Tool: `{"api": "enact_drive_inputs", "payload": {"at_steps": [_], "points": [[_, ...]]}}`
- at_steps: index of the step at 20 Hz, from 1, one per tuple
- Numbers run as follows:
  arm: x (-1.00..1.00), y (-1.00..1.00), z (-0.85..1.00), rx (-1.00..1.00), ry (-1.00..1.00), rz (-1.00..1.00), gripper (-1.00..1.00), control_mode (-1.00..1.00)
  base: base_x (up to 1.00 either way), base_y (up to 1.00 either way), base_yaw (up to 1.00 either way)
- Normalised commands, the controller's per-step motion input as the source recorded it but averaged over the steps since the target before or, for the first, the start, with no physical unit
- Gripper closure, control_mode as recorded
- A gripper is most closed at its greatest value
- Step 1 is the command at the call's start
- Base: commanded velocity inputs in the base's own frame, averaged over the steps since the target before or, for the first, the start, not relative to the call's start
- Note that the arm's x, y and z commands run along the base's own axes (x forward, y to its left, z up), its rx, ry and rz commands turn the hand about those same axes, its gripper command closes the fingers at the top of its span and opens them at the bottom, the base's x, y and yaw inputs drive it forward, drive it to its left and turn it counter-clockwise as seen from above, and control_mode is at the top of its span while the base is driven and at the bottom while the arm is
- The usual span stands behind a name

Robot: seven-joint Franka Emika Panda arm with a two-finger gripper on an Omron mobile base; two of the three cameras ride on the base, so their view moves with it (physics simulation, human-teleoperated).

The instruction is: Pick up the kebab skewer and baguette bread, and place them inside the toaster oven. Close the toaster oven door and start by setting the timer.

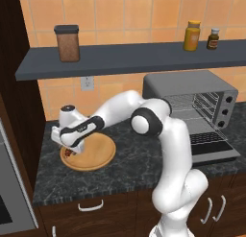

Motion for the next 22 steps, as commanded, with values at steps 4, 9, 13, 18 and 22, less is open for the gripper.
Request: {"api": "enact_drive_inputs", "payload": {"at_steps": [4,9,13,18,22], "points": [[-0.14,0.01,-0.73,0.00,0.03,0.00,1.00,-1.00,0.00,0.00,0.00],[-0.54,-0.11,-0.71,0.00,0.00,0.00,1.00,-1.00,0.00,0.00,0.00],[-0.85,-0.67,0.00,0.00,0.00,0.06,1.00,-1.00,0.00,0.00,0.00],[-0.75,-0.81,0.22,0.04,-0.03,0.15,1.00,-1.00,0.00,0.00,0.00],[-0.94,-0.99,0.88,0.12,-0.10,0.29,1.00,-1.00,0.00,0.00,0.00]]}}
